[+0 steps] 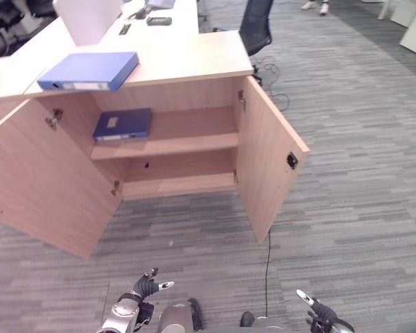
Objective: Put the empty folder in the office cabinet
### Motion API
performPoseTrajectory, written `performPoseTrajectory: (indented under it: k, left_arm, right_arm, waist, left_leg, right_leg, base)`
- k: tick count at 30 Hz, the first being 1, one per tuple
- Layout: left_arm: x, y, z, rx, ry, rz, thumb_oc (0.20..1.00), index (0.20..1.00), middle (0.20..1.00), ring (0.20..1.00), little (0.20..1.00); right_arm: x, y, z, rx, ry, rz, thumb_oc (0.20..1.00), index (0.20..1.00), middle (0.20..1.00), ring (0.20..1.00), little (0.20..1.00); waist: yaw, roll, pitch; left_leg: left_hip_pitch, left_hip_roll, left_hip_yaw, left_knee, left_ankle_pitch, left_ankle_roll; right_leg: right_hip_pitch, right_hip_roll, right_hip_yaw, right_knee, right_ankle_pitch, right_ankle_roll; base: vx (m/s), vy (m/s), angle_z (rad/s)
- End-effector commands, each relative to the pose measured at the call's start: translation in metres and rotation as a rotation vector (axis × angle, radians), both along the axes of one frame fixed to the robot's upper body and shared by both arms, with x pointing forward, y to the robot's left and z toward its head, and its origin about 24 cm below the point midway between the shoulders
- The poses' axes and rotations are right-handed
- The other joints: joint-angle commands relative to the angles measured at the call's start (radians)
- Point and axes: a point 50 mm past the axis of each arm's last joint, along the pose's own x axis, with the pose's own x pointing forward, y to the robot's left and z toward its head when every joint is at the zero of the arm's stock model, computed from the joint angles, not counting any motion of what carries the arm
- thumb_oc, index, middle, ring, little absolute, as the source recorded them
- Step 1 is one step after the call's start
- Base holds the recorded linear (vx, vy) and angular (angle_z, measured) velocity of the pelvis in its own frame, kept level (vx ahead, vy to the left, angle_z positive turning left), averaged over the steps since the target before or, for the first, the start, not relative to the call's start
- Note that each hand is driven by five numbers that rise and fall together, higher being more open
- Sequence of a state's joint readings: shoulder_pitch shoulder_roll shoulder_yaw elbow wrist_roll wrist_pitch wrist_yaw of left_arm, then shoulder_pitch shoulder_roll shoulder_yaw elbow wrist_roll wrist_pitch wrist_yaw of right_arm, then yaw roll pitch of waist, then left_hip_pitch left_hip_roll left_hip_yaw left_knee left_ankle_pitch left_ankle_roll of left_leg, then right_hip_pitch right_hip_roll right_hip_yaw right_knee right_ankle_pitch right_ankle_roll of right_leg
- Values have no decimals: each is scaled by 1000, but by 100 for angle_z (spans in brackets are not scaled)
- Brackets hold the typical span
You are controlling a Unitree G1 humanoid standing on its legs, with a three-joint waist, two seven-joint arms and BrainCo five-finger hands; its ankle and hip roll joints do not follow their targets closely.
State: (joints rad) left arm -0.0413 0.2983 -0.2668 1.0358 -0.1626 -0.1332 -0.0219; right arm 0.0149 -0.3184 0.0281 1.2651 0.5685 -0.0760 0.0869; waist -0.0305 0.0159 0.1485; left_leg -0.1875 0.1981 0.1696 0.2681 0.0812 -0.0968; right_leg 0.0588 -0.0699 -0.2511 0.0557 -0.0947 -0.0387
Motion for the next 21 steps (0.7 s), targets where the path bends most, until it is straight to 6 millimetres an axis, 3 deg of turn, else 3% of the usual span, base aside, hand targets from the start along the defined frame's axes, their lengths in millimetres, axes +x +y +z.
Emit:
performPoseTrajectory:
  k: [1, 2, 3, 4, 6, 7, 11, 13, 15, 16, 17, 18, 19, 20, 21]
  left_arm:
    - [27, -2, 14, -29, -127, 50, 1000, 1000, 1000, 1000, 1000]
    - [26, -1, 13, -25, -123, 60, 1000, 1000, 1000, 1000, 1000]
    - [26, -1, 13, -25, -122, 60, 1000, 1000, 1000, 1000, 1000]
    - [24, 3, 12, -18, -116, 84, 1000, 1000, 1000, 1000, 1000]
    - [22, 5, 11, -12, -110, 100, 1000, 1000, 1000, 1000, 1000]
    - [20, 10, 10, 3, -99, 112, 1000, 1000, 1000, 1000, 1000]
    - [14, 15, 8, 23, -75, 111, 1000, 1000, 1000, 1000, 1000]
    - [13, 18, 7, 41, -58, 82, 1000, 1000, 1000, 1000, 1000]
    - [18, 21, 10, 67, -59, 46, 1000, 1000, 1000, 1000, 1000]
    - [18, 21, 10, 67, -59, 46, 1000, 1000, 1000, 1000, 1000]
    - [21, 22, 12, 80, -63, 25, 1000, 1000, 1000, 1000, 1000]
    - [23, 23, 13, 89, -65, 2, 1000, 1000, 1000, 1000, 1000]
    - [29, 26, 18, 106, -86, -17, 1000, 1000, 1000, 1000, 1000]
    - [30, 26, 18, 106, -86, -17, 1000, 1000, 1000, 1000, 1000]
    - [31, 28, 19, 122, -79, -37, 1000, 1000, 1000, 1000, 1000]
  right_arm:
    - [15, -18, 10, -48, -60, -10, 1000, 1000, 1000, 1000, 1000]
    - [14, -21, 11, -58, -57, -9, 1000, 1000, 1000, 1000, 1000]
    - [14, -21, 11, -59, -56, -9, 1000, 1000, 1000, 1000, 1000]
    - [16, -24, 14, -70, -64, -5, 1000, 1000, 1000, 1000, 1000]
    - [18, -26, 15, -74, -67, -2, 1000, 1000, 1000, 1000, 1000]
    - [23, -28, 17, -81, -76, 6, 1000, 1000, 1000, 1000, 1000]
    - [30, -28, 19, -80, -86, 25, 1000, 1000, 1000, 1000, 1000]
    - [29, -25, 17, -68, -82, 26, 1000, 1000, 1000, 1000, 1000]
    - [29, -19, 14, -48, -84, 20, 1000, 1000, 1000, 1000, 1000]
    - [29, -19, 14, -47, -84, 20, 1000, 1000, 1000, 1000, 1000]
    - [30, -16, 14, -40, -90, 9, 1000, 1000, 1000, 1000, 1000]
    - [32, -13, 13, -27, -102, -3, 1000, 1000, 1000, 1000, 1000]
    - [50, -3, 16, 12, -168, -12, 1000, 1000, 1000, 1000, 1000]
    - [50, -3, 16, 12, -169, -12, 1000, 1000, 1000, 1000, 1000]
    - [54, 7, 14, 29, -167, 19, 1000, 1000, 1000, 1000, 1000]
  waist:
    - [11, 11, 25]
    - [20, 19, 22]
    - [18, 18, 23]
    - [31, 24, 25]
    - [35, 21, 29]
    - [40, 17, 32]
    - [53, 15, 18]
    - [42, 9, -9]
    - [42, -11, -29]
    - [43, -13, -30]
    - [43, -28, -36]
    - [41, -38, -36]
    - [33, -40, -3]
    - [35, -40, -2]
    - [37, -28, 3]
  left_leg:
    - [101, 68, 4, -115, 9, -58]
    - [86, 90, -64, -195, 53, -72]
    - [97, 88, -65, -211, 60, -74]
    - [72, 111, -159, -277, 101, -94]
    - [64, 127, -189, -295, 111, -102]
    - [56, 161, -213, -305, 125, -116]
    - [69, 180, -254, -273, 114, -132]
    - [84, 180, -189, -260, 88, -143]
    - [106, 143, -160, -275, 61, -128]
    - [106, 141, -157, -276, 60, -127]
    - [112, 117, -140, -283, 48, -113]
    - [118, 94, -124, -287, 35, -98]
    - [153, 63, -90, -292, 2, -65]
    - [154, 63, -87, -292, 2, -64]
    - [188, 45, -55, -314, -17, -48]
  right_leg:
    - [94, -48, 79, -44, -32, 128]
    - [97, -55, 109, -40, -39, 140]
    - [100, -56, 106, -35, -46, 139]
    - [105, -59, 156, -8, -71, 151]
    - [105, -66, 178, 10, -83, 157]
    - [106, -85, 216, 45, -106, 175]
    - [101, -113, 258, 71, -114, 208]
    - [113, -168, 250, 60, -85, 247]
    - [99, -214, 254, 50, 2, 285]
    - [98, -216, 256, 48, 3, 286]
    - [83, -240, 260, 54, 64, 298]
    - [63, -263, 266, 69, 136, 300]
    - [-30, -302, 274, 148, 341, 294]
    - [-32, -302, 277, 148, 342, 295]
    - [-44, -318, 198, 139, 345, 294]
  base:
    - [208, 225, -9]
    - [218, 216, -2]
    - [332, 305, -2]
    - [191, 154, -10]
    - [243, 275, -30]
    - [295, 415, -78]
    - [198, 382, -74]
    - [161, 508, -27]
    - [90, 350, 31]
    - [65, 262, 9]
    - [70, 266, -2]
    - [83, 608, -6]
    - [41, 482, -13]
    - [17, 614, -40]
    - [-4, 272, -47]
